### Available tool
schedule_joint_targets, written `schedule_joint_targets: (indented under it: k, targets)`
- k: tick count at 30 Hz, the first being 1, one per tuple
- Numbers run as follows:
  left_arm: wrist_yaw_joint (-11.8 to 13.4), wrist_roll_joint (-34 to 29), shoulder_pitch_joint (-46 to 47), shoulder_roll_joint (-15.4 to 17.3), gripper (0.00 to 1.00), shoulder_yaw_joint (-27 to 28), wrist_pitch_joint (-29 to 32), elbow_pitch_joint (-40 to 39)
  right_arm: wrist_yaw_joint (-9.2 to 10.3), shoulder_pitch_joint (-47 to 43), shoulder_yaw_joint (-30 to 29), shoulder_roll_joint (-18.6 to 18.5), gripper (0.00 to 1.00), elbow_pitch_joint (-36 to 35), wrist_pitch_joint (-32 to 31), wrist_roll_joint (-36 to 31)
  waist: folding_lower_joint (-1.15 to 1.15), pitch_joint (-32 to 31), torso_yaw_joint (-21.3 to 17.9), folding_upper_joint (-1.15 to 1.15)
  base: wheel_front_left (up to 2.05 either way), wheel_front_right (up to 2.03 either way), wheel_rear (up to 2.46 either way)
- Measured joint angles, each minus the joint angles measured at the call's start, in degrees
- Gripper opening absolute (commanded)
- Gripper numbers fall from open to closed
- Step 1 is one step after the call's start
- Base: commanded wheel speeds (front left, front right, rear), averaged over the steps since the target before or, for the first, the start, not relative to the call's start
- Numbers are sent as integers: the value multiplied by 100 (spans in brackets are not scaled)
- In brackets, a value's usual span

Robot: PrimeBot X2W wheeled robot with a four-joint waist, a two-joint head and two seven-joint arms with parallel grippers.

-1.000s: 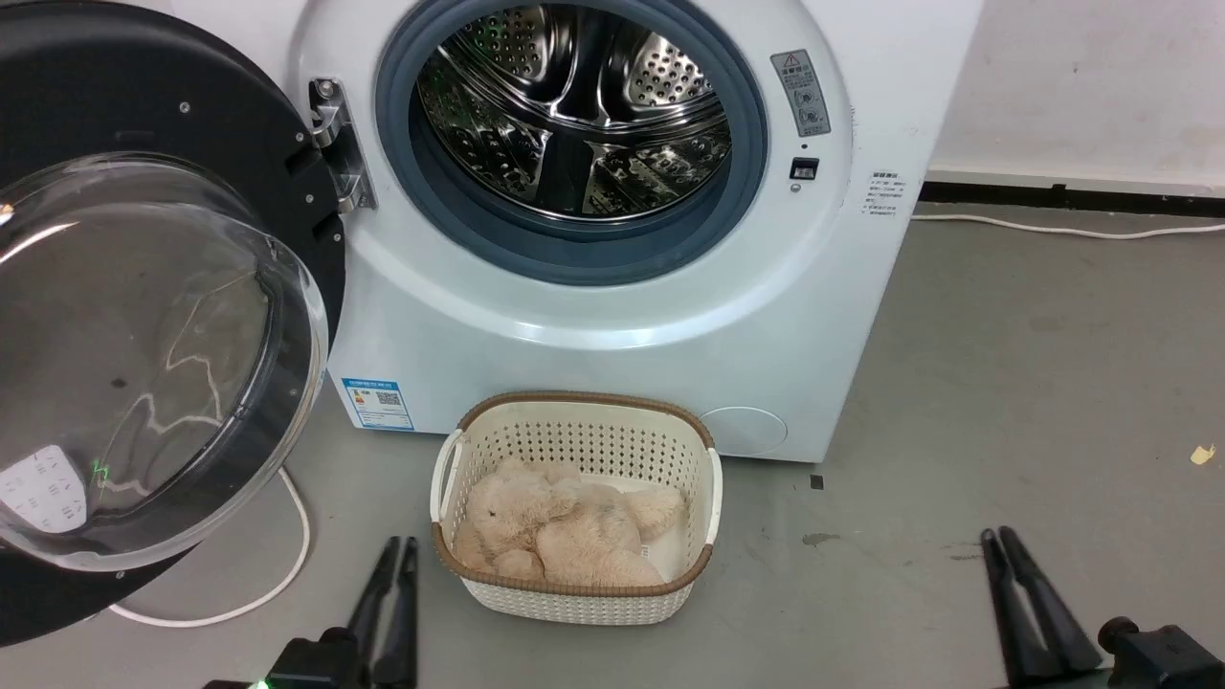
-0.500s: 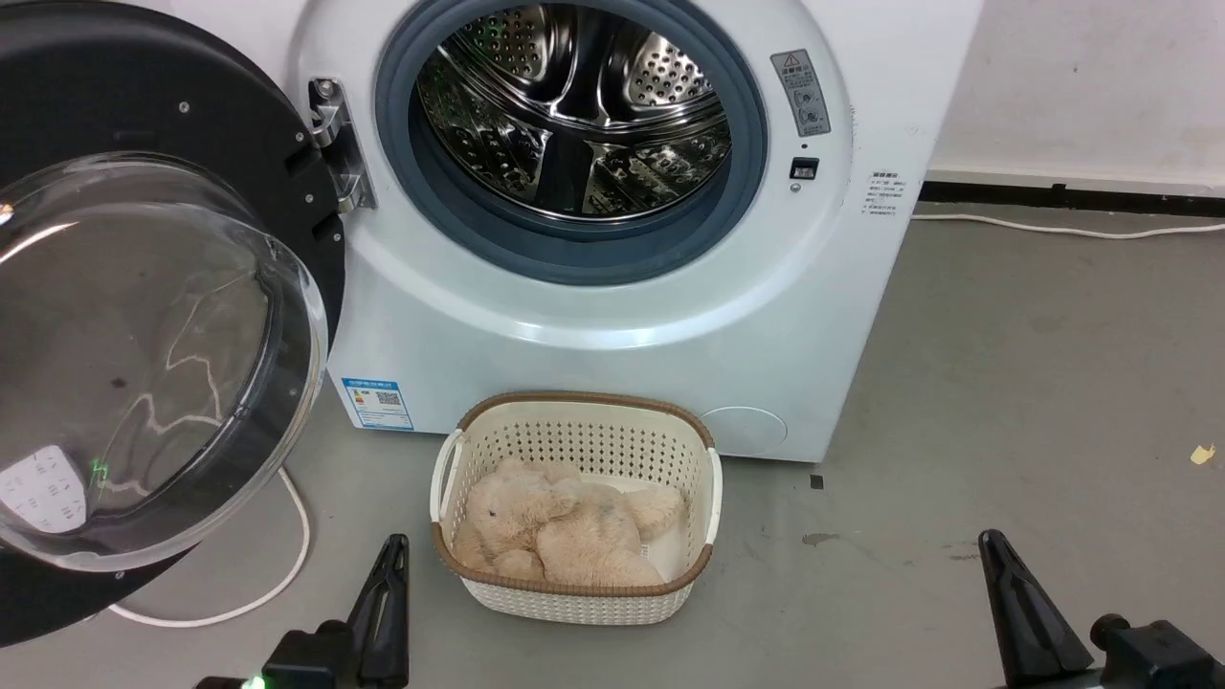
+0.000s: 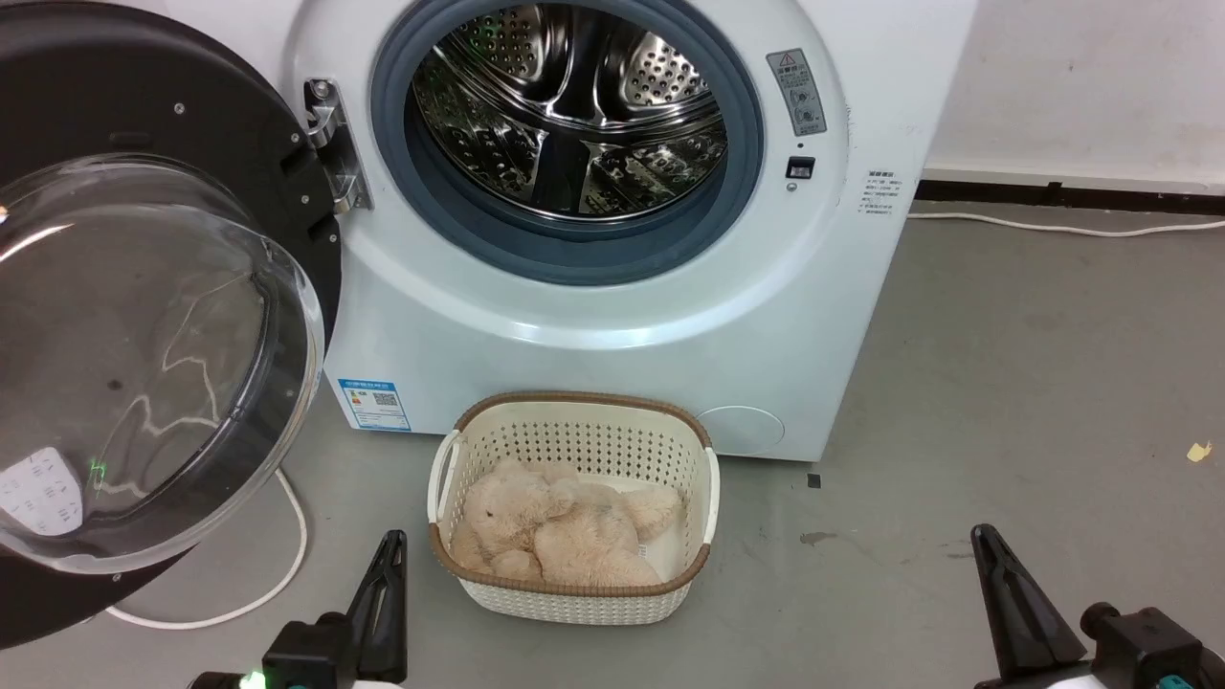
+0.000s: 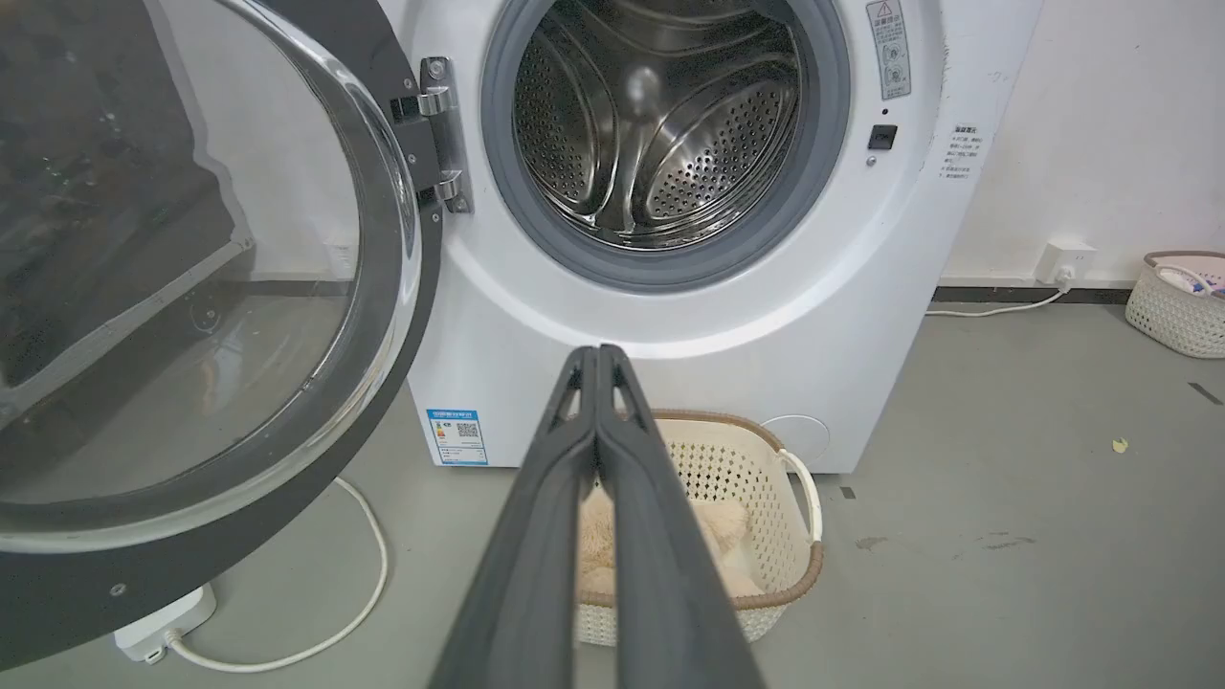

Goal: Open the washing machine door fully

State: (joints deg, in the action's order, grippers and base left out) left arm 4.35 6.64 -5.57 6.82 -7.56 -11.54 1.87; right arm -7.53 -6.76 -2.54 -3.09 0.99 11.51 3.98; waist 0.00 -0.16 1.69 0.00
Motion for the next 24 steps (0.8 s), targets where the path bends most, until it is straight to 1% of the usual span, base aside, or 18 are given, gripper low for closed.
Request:
schedule_joint_targets:
  k: [24]
  targets:
    - [-101,-153,114,-80,0,177,294,-45,0,145,65,0,0,-13,-288,-93,0,4,-42,0,0,0,0]
